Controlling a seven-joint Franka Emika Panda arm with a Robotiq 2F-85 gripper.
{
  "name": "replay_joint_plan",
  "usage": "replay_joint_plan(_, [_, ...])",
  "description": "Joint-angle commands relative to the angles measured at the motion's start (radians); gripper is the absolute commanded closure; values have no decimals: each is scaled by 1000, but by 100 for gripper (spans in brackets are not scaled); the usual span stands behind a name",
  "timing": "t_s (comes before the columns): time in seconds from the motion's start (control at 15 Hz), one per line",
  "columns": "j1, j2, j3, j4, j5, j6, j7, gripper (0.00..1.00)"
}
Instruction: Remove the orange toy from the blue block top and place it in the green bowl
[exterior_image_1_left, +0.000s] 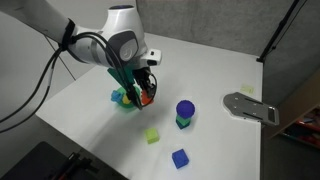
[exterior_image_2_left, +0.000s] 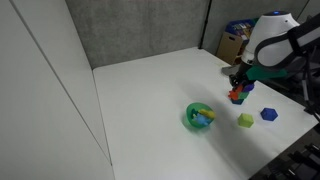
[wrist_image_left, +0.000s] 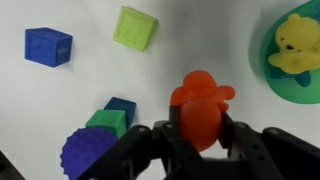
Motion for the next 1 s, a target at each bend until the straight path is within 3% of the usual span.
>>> replay_joint_plan(0.0, [-3,4,61,68,45,-70,3,91])
replay_joint_plan(0.47, [39,48,137,149,42,-116,24,91])
replay_joint_plan(0.93, [103,168,140,239,11,-83,43,91])
